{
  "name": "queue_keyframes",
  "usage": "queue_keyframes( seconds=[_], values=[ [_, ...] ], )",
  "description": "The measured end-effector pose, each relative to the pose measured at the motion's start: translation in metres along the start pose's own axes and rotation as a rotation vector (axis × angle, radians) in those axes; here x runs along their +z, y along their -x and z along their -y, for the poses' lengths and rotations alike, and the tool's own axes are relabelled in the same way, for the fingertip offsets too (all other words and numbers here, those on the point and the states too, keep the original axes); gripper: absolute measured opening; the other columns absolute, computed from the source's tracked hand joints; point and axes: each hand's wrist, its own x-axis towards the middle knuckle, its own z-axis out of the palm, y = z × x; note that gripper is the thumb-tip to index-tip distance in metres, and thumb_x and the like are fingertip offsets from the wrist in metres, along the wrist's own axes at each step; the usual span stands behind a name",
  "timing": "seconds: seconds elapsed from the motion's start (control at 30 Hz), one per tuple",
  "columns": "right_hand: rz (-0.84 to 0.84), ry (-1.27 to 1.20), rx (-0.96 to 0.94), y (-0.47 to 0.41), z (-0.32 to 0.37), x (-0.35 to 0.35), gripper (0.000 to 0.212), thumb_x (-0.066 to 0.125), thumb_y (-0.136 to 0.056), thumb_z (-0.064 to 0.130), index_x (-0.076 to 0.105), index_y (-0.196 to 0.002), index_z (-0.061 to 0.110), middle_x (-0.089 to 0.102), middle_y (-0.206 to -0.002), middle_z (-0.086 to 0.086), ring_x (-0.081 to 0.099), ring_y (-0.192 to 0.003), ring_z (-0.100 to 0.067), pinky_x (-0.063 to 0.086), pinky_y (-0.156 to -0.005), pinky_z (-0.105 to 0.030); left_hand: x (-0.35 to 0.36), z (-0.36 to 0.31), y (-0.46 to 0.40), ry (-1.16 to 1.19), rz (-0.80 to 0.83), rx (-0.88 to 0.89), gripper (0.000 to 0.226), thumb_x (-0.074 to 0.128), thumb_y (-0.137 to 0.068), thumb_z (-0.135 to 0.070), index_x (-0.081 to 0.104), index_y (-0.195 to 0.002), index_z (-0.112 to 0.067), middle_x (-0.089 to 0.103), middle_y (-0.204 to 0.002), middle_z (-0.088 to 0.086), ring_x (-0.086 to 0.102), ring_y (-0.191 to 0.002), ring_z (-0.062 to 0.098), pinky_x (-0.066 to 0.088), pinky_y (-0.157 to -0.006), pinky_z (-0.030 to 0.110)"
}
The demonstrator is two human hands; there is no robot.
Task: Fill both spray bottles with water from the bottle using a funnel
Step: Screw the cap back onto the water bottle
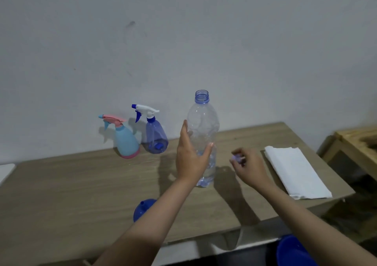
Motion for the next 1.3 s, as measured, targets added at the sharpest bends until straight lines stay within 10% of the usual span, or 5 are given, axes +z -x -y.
queue_keyframes(
  seconds=[0.27,0.5,0.73,1.03,1.3],
  values=[
    [-0.232,-0.757,-0.369,-0.030,0.166,-0.069,0.013,0.070,-0.084,0.008,0.060,-0.087,0.016,0.069,-0.097,-0.014,0.066,-0.087,-0.018,0.053,-0.074,-0.020,0.004,0.000,0.000,0.025,-0.002,-0.025,0.098,0.074,-0.076,-0.042,0.005,-0.146,-0.039,0.042,-0.144,0.001,0.042,-0.131,0.014,0.038,-0.094,0.021],
    [-0.086,-0.578,-0.444,-0.041,0.170,-0.040,0.015,0.071,-0.085,0.017,0.070,-0.094,0.028,0.070,-0.101,0.005,0.066,-0.097,-0.014,0.058,-0.082,-0.039,0.002,-0.004,0.000,0.036,-0.017,-0.032,0.097,0.075,-0.077,-0.040,0.009,-0.148,-0.035,0.044,-0.143,0.000,0.042,-0.130,0.012,0.035,-0.093,0.016],
    [0.131,-0.074,-0.608,-0.062,0.186,-0.076,0.019,0.065,-0.088,0.013,0.071,-0.105,0.011,0.069,-0.117,0.003,0.063,-0.109,-0.009,0.048,-0.095,-0.023,0.000,-0.002,-0.001,0.062,-0.020,-0.023,0.096,0.077,-0.075,-0.037,0.013,-0.146,-0.035,0.045,-0.142,0.001,0.043,-0.129,0.012,0.041,-0.102,0.026],
    [0.261,0.487,-0.668,-0.077,0.224,-0.094,0.037,0.069,-0.083,0.042,0.068,-0.102,0.010,0.058,-0.090,-0.001,0.053,-0.081,-0.015,0.042,-0.071,-0.027,0.000,-0.001,-0.002,0.041,-0.017,-0.010,0.095,0.076,-0.075,-0.039,0.014,-0.147,-0.032,0.046,-0.139,0.001,0.045,-0.126,0.013,0.040,-0.098,0.023],
    [0.535,0.680,-0.720,-0.084,0.239,-0.108,0.028,0.059,-0.087,0.011,0.063,-0.114,0.018,0.059,-0.105,0.003,0.058,-0.096,-0.019,0.050,-0.084,-0.035,0.001,-0.001,-0.001,0.032,-0.028,0.004,0.095,0.077,-0.074,-0.039,0.016,-0.147,-0.032,0.044,-0.140,0.000,0.045,-0.126,0.013,0.041,-0.100,0.025]
  ],
)
